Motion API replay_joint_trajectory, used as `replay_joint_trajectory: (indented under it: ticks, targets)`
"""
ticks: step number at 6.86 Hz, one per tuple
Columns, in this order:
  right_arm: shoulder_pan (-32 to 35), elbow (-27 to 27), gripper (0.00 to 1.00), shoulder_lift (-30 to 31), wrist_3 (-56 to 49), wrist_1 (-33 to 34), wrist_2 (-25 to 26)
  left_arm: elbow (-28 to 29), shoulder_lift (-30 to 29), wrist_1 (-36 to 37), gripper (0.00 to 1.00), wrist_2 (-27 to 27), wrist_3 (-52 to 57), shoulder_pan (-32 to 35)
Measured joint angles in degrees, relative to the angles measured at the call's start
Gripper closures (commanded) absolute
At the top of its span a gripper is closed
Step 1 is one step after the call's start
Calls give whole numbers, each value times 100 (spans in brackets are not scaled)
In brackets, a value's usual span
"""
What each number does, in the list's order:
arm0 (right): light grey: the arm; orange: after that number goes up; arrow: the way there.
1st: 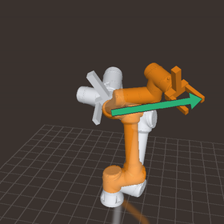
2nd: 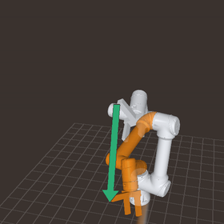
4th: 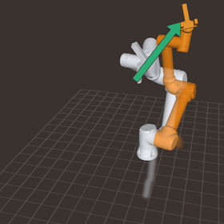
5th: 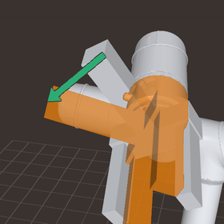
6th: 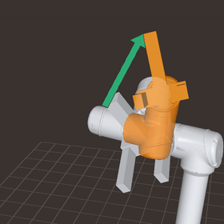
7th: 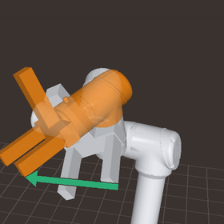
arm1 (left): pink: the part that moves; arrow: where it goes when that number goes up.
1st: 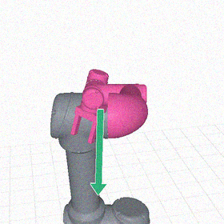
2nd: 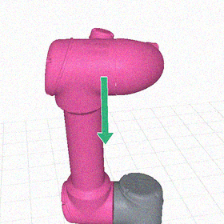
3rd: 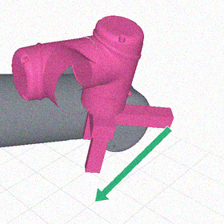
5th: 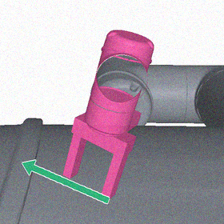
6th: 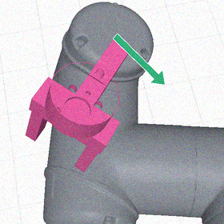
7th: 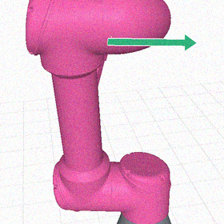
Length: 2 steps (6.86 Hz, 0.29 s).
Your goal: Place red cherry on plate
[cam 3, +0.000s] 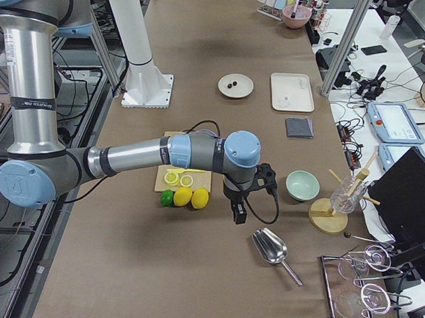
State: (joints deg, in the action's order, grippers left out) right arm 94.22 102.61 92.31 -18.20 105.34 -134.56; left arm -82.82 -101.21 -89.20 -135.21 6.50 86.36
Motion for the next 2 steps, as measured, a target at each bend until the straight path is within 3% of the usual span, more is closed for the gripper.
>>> replay_joint_trajectory:
  ticks: [2]
  targets:
    - [-1, -47, 0, 93, 52, -9, 19, 2, 105, -168, 1, -11, 59, 3]
